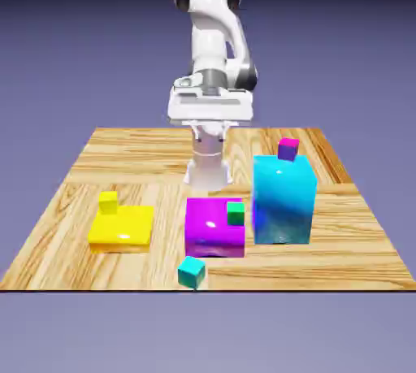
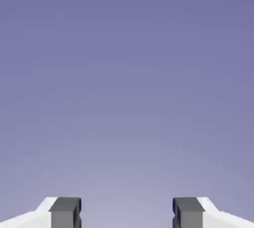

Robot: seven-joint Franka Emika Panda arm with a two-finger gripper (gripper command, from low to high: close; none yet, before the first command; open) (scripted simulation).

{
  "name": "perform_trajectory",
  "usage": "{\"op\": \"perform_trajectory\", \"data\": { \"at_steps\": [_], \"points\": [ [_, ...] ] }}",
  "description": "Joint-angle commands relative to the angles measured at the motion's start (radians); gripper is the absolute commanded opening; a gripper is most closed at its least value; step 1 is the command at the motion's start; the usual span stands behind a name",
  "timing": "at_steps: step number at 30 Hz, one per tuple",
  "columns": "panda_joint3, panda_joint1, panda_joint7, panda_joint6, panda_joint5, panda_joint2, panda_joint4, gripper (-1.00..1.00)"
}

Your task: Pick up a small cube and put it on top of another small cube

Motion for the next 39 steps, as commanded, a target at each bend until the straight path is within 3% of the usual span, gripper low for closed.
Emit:
{"op": "perform_trajectory", "data": {
  "at_steps": [1,23,30,31,39],
  "points": [
    [-0.002,-0.001,0.019,-0.012,-0.001,0.036,0.018,0.00],
    [-0.049,-0.034,0.428,-0.277,-0.019,0.831,0.404,0.00],
    [-0.040,-0.045,0.423,-0.132,-0.011,1.024,0.452,0.00],
    [-0.040,-0.045,0.423,-0.132,-0.011,1.024,0.452,-1.00],
    [-0.090,-0.073,0.417,-0.303,-0.039,0.770,0.372,-1.00]
  ]
}}
